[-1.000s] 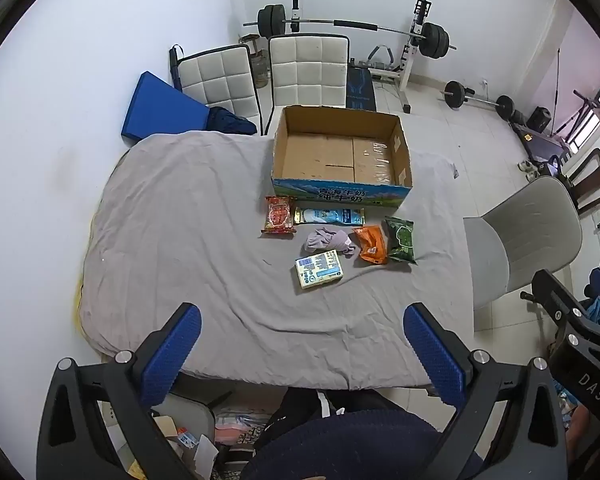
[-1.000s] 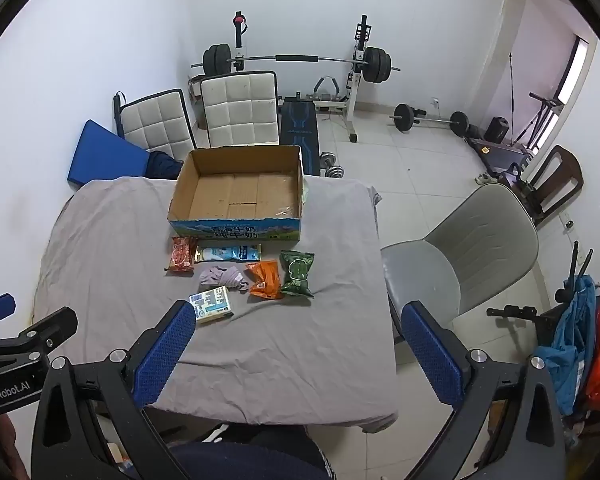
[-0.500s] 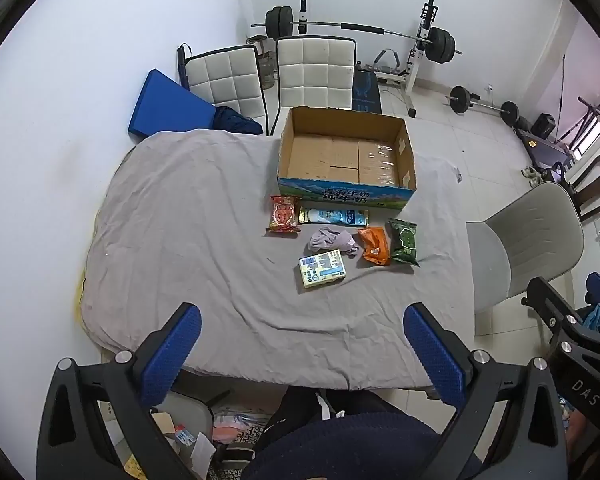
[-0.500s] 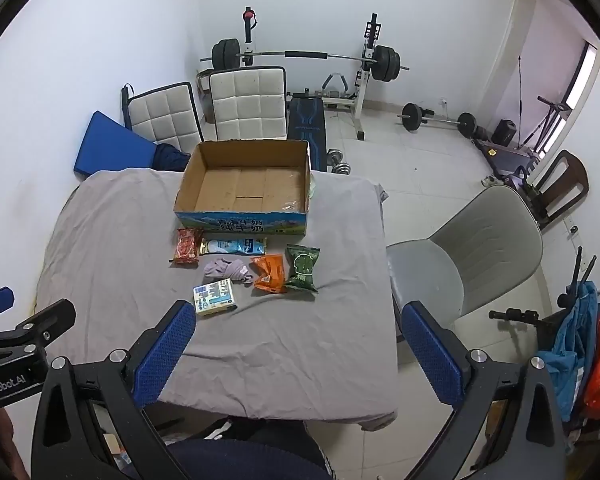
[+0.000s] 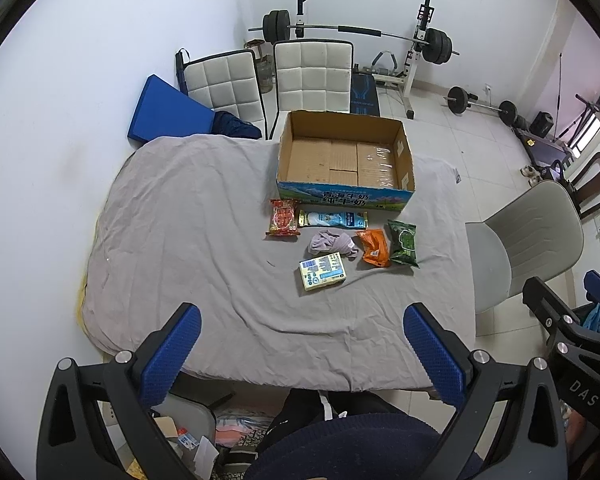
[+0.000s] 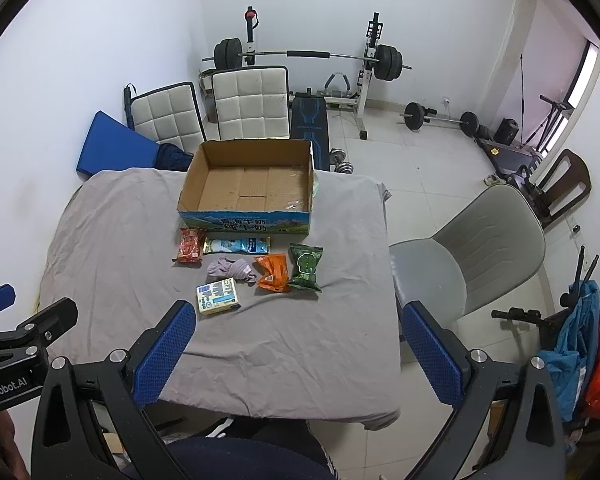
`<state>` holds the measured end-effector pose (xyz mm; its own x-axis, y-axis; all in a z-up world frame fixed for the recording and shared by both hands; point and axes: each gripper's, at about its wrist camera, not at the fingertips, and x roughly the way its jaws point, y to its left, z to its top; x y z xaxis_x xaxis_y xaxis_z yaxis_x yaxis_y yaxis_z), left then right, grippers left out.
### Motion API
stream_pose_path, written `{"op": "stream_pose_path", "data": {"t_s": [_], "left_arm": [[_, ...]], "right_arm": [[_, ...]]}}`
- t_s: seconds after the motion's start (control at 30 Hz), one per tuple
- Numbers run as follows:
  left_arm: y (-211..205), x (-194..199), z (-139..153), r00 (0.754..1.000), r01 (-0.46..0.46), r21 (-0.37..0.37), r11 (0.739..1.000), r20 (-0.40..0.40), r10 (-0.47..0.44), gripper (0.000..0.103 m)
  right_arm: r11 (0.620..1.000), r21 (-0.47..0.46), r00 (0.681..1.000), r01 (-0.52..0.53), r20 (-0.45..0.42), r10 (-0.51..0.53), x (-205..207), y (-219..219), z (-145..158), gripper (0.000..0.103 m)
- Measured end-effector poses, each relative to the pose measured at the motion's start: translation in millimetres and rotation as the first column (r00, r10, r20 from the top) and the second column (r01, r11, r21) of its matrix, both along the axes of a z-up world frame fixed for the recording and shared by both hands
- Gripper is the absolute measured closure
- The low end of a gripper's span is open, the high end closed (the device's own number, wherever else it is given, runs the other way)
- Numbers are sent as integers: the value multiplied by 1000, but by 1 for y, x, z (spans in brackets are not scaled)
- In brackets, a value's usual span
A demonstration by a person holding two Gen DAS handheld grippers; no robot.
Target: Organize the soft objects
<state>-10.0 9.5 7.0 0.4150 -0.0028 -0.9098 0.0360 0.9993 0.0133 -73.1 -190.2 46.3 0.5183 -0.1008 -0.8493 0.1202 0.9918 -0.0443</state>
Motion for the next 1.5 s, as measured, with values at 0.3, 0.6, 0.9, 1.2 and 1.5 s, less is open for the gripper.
{"op": "stream_pose_path", "data": {"t_s": [0.3,0.6,0.9,1.2,1.5], "left_arm": [[-2,-1,0,1000,-3,-1,1000,0,3,0],[0,2,5,1000,12,-10,1000,-2,-12,0],[0,4,7,1000,14,-11,1000,1,-14,0],[-2,6,9,1000,17,-11,1000,10,-17,0],[-3,6,11,999,14,-12,1000,32,-14,0]], "right_arm": [[1000,-1,1000,4,-2,-4,2,1,-1,0],[1000,-10,1000,13,-3,-13,5,0,-3,0],[1000,-14,1000,20,-3,-20,7,1,-3,0],[1000,-6,1000,25,2,-25,7,0,-3,0],[999,13,998,48,25,-49,6,-6,5,0]]}}
